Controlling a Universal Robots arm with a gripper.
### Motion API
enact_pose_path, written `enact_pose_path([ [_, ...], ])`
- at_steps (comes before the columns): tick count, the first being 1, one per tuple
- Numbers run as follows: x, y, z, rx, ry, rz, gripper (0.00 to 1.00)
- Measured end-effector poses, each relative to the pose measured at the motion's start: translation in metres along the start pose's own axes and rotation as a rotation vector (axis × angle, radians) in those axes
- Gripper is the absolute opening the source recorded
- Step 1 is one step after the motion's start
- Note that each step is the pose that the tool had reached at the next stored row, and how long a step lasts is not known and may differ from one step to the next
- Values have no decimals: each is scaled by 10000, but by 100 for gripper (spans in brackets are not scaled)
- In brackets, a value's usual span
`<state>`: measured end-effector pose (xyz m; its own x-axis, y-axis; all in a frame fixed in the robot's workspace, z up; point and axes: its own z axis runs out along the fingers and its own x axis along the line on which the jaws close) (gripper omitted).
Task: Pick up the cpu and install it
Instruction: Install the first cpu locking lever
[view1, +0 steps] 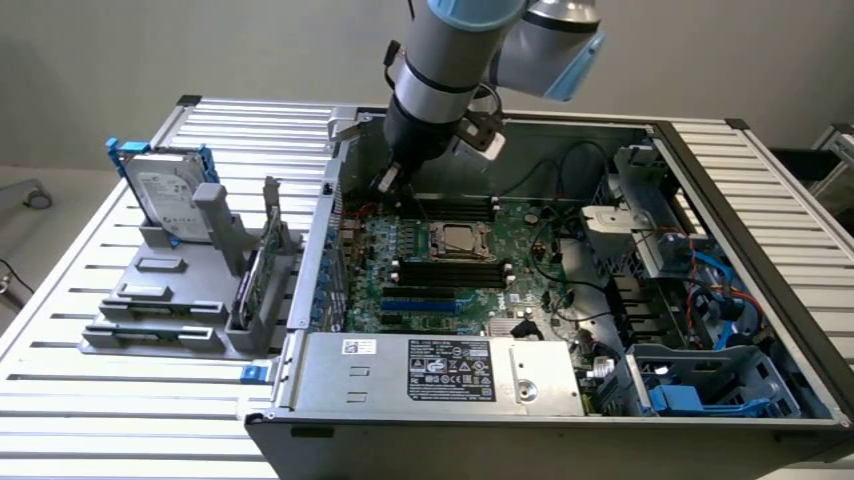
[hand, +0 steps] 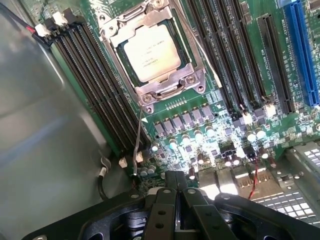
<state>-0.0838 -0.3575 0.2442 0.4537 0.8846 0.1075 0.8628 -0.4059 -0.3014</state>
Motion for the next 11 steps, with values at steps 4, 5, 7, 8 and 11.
enact_pose_path([
  [4,-3,7,22,-58,160,433,11],
  [5,-3,8,25,-73,203,522,11],
  [7,-4,9,29,-105,298,669,11],
  [8,-4,9,30,-122,351,733,11],
  [11,-4,10,33,-180,529,893,11],
])
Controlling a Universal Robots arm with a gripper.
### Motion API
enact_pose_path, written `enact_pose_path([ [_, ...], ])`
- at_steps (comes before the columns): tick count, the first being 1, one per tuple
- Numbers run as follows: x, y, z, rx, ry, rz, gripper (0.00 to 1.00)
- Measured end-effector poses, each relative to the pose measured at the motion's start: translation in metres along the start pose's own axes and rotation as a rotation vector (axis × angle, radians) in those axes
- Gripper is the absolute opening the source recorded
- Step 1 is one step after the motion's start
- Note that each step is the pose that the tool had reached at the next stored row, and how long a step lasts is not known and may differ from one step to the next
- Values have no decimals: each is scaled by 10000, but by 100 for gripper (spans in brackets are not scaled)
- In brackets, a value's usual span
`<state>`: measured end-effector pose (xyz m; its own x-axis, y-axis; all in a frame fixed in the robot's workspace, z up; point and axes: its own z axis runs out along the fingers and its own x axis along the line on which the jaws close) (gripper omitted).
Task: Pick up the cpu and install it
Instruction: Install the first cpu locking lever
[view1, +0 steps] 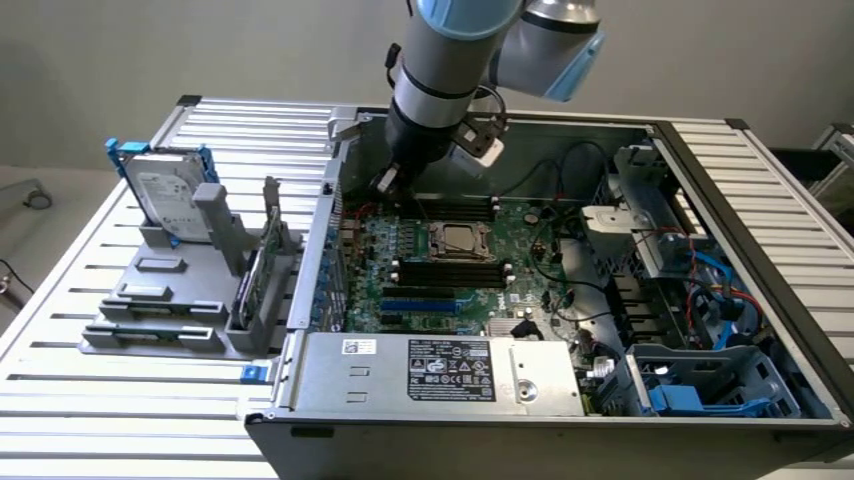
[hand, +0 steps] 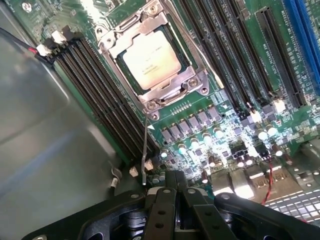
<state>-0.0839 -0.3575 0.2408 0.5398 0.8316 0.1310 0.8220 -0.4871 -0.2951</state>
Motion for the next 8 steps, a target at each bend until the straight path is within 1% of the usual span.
enact_pose_path([
  [4,1,0,2,-92,268,169,11],
  [6,2,-1,3,-165,373,273,11],
  [8,2,-5,5,-223,457,367,11],
])
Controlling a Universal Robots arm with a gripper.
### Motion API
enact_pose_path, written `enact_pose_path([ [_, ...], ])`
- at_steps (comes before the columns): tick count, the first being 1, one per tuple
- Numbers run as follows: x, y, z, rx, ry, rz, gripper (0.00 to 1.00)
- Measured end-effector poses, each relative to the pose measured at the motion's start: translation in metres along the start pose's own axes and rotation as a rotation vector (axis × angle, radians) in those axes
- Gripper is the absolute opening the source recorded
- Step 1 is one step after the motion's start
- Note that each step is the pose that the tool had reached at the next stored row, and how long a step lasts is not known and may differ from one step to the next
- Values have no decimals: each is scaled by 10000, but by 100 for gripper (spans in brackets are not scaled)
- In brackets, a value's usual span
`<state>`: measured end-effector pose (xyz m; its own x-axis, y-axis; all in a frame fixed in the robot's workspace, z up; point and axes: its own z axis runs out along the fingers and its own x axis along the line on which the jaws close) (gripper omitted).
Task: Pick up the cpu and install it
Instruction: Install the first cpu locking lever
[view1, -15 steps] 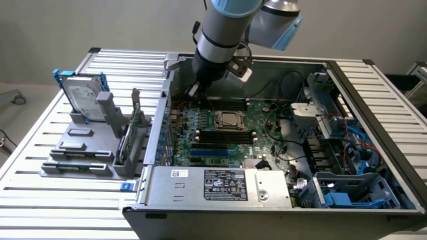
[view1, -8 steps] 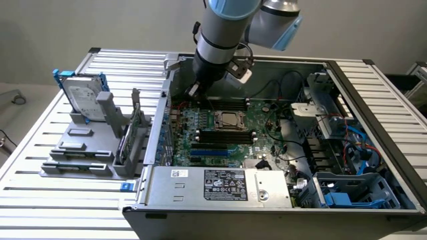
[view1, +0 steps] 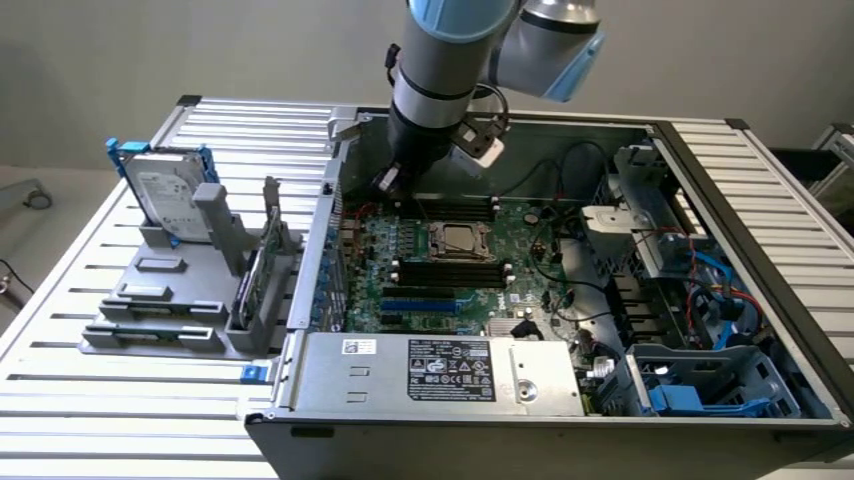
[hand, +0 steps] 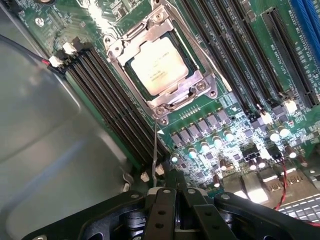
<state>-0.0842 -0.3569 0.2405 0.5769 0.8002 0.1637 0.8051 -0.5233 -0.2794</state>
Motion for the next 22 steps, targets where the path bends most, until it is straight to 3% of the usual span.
enact_pose_path([
  [6,-41,-60,11,-60,126,289,11],
  [10,-50,-91,18,-172,260,388,11],
  [16,-46,-123,24,-410,494,490,11],
  [22,-23,-146,31,-759,775,577,11],
])
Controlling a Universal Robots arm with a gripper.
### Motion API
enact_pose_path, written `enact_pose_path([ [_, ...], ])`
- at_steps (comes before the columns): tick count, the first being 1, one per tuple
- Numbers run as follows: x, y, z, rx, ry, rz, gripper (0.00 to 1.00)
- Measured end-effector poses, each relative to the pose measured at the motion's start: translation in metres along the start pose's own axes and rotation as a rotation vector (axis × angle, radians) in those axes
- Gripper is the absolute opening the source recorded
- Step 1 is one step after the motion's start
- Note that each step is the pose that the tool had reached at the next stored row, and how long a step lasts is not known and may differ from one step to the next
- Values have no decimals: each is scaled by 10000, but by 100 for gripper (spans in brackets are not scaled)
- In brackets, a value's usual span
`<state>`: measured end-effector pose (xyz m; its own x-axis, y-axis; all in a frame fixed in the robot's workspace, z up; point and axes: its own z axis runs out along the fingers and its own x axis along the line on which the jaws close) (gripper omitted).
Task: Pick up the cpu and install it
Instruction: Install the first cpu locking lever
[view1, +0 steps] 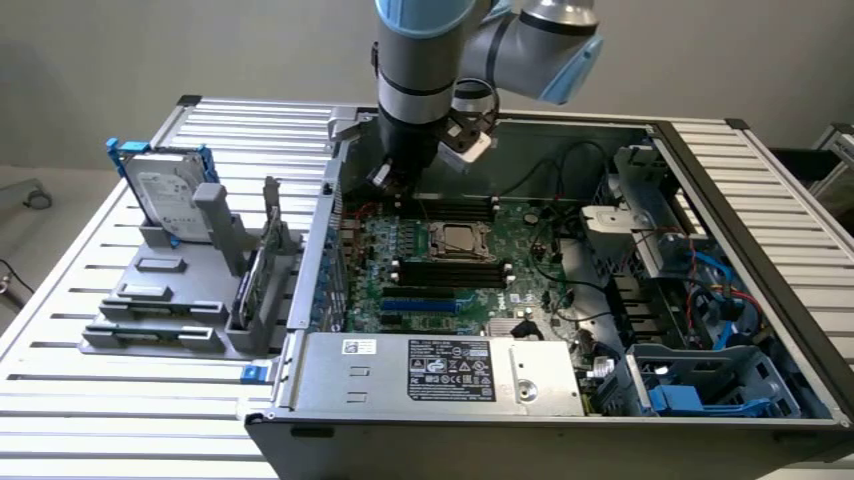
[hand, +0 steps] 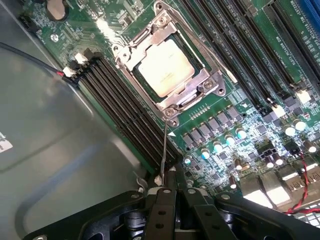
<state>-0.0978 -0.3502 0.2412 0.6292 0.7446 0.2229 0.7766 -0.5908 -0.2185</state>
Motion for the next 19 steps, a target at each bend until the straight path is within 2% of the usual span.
enact_pose_path([
  [3,18,-15,4,-224,182,15,11],
  [7,46,-37,14,-572,465,44,11],
  [10,58,-43,18,-741,590,109,11],
  [11,62,-42,20,-785,603,134,11],
  [13,73,-43,25,-918,585,187,11],
  [19,129,-55,49,-1400,494,222,11],
])
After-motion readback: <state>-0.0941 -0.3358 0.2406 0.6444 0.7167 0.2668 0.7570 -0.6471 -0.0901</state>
